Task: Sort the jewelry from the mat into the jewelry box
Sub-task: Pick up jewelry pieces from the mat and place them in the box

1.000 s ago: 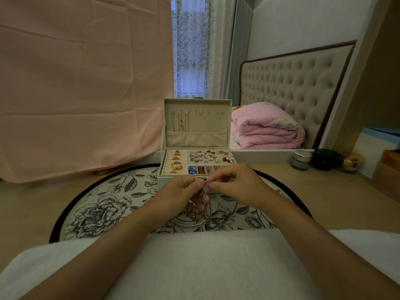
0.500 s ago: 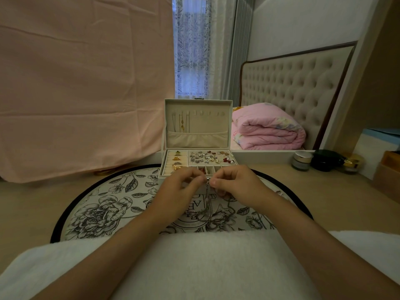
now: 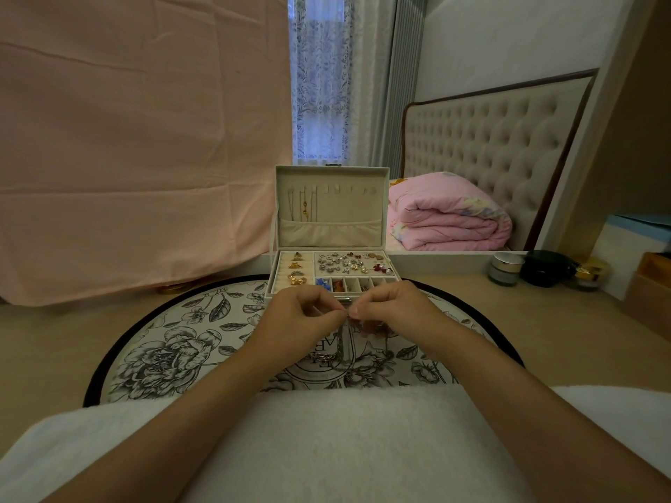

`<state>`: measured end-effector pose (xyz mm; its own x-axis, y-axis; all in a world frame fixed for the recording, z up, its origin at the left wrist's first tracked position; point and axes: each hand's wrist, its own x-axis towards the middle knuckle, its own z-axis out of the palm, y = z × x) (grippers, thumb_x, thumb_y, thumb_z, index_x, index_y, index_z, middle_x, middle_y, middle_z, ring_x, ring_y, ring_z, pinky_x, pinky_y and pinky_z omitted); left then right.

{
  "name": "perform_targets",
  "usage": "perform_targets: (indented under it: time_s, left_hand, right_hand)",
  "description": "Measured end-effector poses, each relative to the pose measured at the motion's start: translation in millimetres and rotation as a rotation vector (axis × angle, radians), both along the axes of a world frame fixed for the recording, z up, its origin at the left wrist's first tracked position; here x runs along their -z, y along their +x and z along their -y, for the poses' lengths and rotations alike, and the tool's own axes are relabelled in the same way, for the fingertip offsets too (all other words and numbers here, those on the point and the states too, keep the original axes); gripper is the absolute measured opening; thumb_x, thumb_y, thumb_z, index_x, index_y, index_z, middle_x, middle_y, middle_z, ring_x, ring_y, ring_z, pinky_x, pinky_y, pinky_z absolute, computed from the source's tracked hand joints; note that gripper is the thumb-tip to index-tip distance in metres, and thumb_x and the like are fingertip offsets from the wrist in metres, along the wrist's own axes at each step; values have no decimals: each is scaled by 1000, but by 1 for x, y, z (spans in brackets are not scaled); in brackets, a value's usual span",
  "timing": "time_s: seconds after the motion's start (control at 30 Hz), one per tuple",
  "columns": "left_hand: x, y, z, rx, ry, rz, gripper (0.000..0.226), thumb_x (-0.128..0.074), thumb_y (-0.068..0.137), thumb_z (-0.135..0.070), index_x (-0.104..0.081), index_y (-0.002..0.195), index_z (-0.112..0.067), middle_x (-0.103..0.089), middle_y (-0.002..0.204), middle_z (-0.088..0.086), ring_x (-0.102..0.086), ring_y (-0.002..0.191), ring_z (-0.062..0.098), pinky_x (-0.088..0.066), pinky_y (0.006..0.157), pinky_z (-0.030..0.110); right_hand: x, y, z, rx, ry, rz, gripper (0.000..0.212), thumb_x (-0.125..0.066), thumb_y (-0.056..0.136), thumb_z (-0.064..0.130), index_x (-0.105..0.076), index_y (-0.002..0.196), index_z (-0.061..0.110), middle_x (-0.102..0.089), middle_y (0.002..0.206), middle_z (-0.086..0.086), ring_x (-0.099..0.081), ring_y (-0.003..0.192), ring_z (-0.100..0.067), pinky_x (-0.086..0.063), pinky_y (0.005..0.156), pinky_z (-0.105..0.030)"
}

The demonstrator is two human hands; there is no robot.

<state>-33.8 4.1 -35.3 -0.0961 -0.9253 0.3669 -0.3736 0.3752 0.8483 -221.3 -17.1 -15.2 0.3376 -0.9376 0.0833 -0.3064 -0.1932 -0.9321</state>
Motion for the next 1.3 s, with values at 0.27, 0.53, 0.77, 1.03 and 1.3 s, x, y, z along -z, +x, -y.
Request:
perform_targets:
  time_s: [0.27,0.53,0.77,1.03,1.3]
  left_hand:
    - [1,3,-1,36,-43,22,8,-79,81,-14,-76,80,-21,-72,78,-3,-62,64,8,-52,62,19]
    - [-1,4,1,135,63,49,13,-61,93,-10,-66,83,-17,-63,78,5,-59,74,28,-52,73,40]
    - [1,8,1,227,265,-136,23,-47,103,-22,-63,99,-6,-63,94,0,-59,92,12,-48,91,27]
    - [-3,4,0,246,387,-349,23,-50,101,-22,-67,101,-8,-66,92,3,-59,88,17,-43,80,29]
    - [-6,9,-6,64,315,143,37,-43,103,-39,-67,113,-13,-67,107,4,-59,103,18,-40,85,24]
  right_hand:
    - [0,-4,3,-51,-126,-98,5,-76,87,14,-79,86,17,-76,75,-1,-69,68,-11,-57,73,-25]
    - [2,-3,4,-121,-132,-222,27,-49,104,25,-63,82,21,-63,74,1,-64,66,-15,-49,71,-36]
    - [0,-4,8,-9,38,-56,32,-36,104,20,-46,74,15,-51,68,2,-50,59,-15,-41,62,-30]
    - [10,-5,16,123,106,175,41,-45,105,36,-60,77,10,-64,68,0,-64,82,-24,-53,96,-43]
    - [6,-12,11,-77,239,214,26,-53,102,28,-65,99,5,-71,110,-23,-47,41,-12,-31,35,-19]
